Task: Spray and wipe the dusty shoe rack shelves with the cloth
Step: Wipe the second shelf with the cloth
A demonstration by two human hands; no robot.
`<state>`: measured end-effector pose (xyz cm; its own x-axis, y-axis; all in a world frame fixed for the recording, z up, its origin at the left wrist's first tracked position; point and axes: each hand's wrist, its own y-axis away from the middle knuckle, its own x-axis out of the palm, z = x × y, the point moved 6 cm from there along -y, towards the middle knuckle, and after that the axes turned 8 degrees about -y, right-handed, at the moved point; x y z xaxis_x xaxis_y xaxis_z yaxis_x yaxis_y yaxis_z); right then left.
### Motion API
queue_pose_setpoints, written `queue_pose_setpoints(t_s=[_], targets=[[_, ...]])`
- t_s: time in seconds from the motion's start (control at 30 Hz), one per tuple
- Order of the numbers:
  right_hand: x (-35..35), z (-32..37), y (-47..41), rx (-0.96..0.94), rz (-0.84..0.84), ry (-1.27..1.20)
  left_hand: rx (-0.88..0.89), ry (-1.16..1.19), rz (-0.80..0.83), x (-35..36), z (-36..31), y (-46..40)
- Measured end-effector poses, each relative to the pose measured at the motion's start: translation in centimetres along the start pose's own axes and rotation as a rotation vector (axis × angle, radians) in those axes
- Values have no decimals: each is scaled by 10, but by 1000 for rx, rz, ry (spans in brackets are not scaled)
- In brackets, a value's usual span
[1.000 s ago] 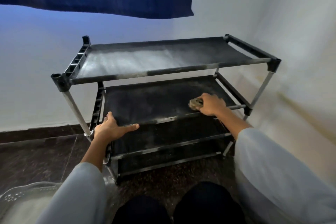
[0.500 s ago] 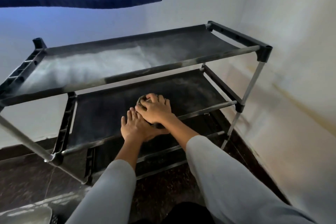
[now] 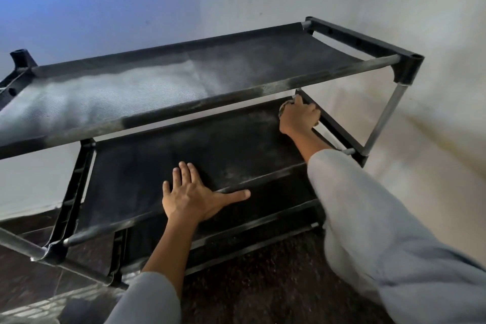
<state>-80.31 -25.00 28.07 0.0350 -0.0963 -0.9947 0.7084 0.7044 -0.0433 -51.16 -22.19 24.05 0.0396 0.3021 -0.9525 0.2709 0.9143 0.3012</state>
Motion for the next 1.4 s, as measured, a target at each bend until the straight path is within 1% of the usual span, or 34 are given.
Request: queue_pose_setpoints(t_s=[0.07,0.13,0.17,0.23,0.27,0.3,0.33,0.37,0.43,0.47,0.5,0.53,0.6,0.63,0.67,0.7,0.77,0.8,0.83,0.87,0.93,1.0,1.07,1.13,1.2,1.27,1.3,1.33,1.4], targets=[[-4,22,11,-23,19,-47,6,6,6,0,1,0],[-2,50,27,-92,14,-91,10,18,8,-1,1,1],[0,66,38,-171,-9,-103,11,23,12,-1,0,1],[9,96,65,-434,-44,-127,15,26,18,-2,-1,1],[14,104,78,-568,-26,-132,17,23,22,-2,-2,2],[18,105,82,-663,-14,-127,18,22,24,-2,-2,2],[19,99,77,-695,-16,-112,19,22,24,-3,-3,3],[18,85,64,-650,-49,-100,17,23,21,-3,-4,4],[10,39,28,-382,-134,-91,9,26,16,-3,-3,5],[6,14,15,-241,-137,-63,5,26,13,-2,-3,6],[4,-6,7,-149,-125,-32,1,24,10,-3,-3,6],[3,-16,4,-95,-95,-16,-3,21,7,-4,-3,6],[1,-12,15,-59,-56,-61,-8,20,8,-5,-3,5],[1,-3,28,-53,-49,-120,-7,21,7,-5,-3,5],[3,11,46,-86,-22,-170,-5,18,3,-5,-2,5],[8,31,66,-190,20,-192,-5,16,1,-4,-2,5],[12,70,123,-514,102,-179,-2,12,5,-3,-1,5],[11,81,145,-629,121,-164,2,10,5,-3,-1,5],[9,85,152,-669,126,-156,3,13,2,-4,-2,6],[7,80,147,-647,138,-153,-1,20,-2,-5,-2,7],[0,50,119,-480,127,-142,-11,28,-8,-6,-2,9],[-10,0,87,-293,62,-94,-12,32,-7,-6,-2,9],[-17,-45,68,-157,22,-33,-7,35,-6,-7,-3,10],[-19,-65,63,-84,8,3,-11,39,-5,-7,-3,10],[-21,-61,65,-39,3,13,-14,34,-8,-7,-2,11],[-20,-42,73,-25,9,-19,-16,31,-9,-7,-1,11],[-16,-26,78,-57,27,-62,-17,31,-6,-7,0,10],[-11,-8,86,-120,48,-120,-22,31,-2,-6,-1,9],[-1,44,118,-330,95,-219,-33,26,3,-5,-1,7]])
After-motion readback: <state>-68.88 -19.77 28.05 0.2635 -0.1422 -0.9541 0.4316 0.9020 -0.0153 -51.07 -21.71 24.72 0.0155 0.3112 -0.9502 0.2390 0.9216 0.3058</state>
